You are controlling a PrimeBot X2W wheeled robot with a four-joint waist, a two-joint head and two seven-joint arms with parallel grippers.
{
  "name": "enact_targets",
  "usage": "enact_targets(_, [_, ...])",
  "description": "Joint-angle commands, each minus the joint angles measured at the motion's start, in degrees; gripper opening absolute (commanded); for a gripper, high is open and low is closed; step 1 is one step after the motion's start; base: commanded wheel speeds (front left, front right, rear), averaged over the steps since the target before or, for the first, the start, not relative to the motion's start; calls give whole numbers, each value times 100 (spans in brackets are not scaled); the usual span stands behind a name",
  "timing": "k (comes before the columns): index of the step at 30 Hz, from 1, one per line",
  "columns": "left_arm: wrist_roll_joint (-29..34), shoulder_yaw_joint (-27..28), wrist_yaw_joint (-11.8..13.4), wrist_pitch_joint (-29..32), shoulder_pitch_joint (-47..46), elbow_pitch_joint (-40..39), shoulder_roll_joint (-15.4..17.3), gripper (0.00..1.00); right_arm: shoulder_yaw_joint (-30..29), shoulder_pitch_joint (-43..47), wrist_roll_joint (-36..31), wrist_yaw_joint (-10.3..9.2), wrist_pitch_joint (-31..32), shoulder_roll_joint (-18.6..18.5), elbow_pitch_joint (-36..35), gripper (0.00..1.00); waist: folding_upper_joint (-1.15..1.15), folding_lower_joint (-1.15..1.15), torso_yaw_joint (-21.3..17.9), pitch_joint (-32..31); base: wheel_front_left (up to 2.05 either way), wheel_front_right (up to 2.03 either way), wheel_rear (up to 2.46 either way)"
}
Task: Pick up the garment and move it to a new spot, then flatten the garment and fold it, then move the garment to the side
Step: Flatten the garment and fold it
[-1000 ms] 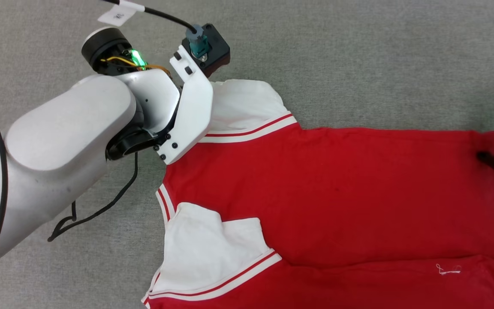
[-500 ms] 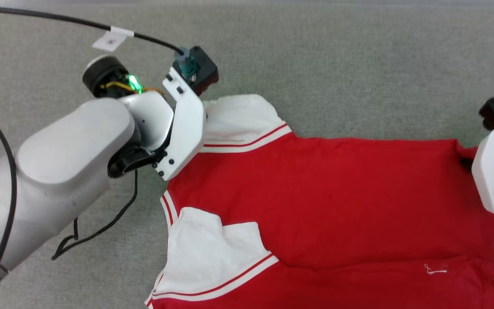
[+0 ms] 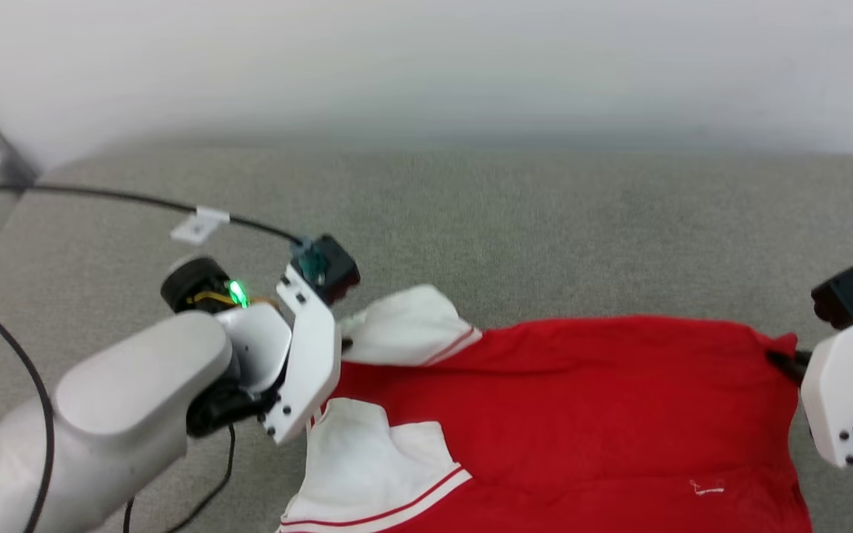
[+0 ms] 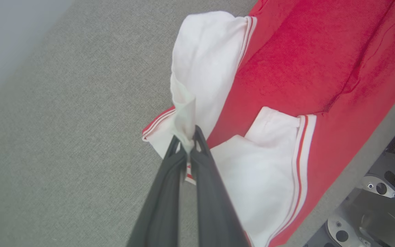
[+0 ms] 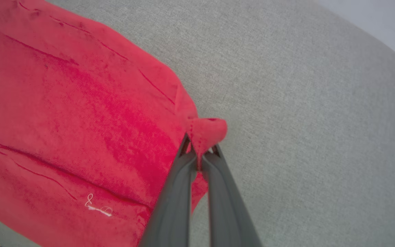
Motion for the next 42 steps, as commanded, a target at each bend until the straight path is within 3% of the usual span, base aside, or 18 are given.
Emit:
enact_targets(1, [-28, 4, 1, -27, 120, -41, 10, 0, -24, 126, -10, -2, -36, -45, -16, 0, 0, 0, 20, -232, 0, 0, 0])
enact_targets(14, [-6, 7, 1, 74, 1789, -571, 514, 0, -688, 1992, 43, -3, -165, -115, -442, 0, 0, 0, 123, -600, 0, 0, 0])
enact_targets(23, [84, 10, 43, -313, 2346, -168, 295, 0, -950, 2494, -44, -2, 16, 225, -259, 0, 0, 0, 118, -349, 0, 0, 0])
enact_targets(24, [119, 21, 57, -385, 2351, -101, 259, 45, -952, 2516, -35, -2, 35, 258, -237, 4, 0, 0, 118, -339, 0, 0, 0])
enact_targets(25, [195, 28, 68, -485, 2339, -75, 227, 100, -968, 2533, -1, -2, 39, 291, -217, 91, 0, 0, 120, -340, 0, 0, 0])
enact_targets(26, [233, 55, 87, -592, 2331, -49, 204, 100, -1013, 2538, 28, -2, 1, 316, -225, 100, 0, 0, 118, -358, 0, 0, 0])
enact_targets(29, [376, 157, 172, -999, 2353, -126, 271, 100, -1140, 2585, 11, -2, -164, 225, -385, 100, 0, 0, 95, -468, 0, 0, 0])
enact_targets(32, [645, 351, 454, -1579, 2341, -278, 420, 100, -1334, 2656, -71, -2, -388, 73, -698, 100, 0, 0, 78, -545, 0, 0, 0])
enact_targets(37, [1141, 689, 1263, -2693, 2486, -478, 527, 100, -2142, 2880, -155, -3, -684, 1, -1070, 100, 0, 0, 58, -599, 0, 0, 0])
enact_targets(42, [1453, 1057, 2190, -3731, 2741, -497, 418, 100, -3118, 3151, -300, -3, -746, 313, -1094, 100, 0, 0, 83, -573, 0, 0, 0])
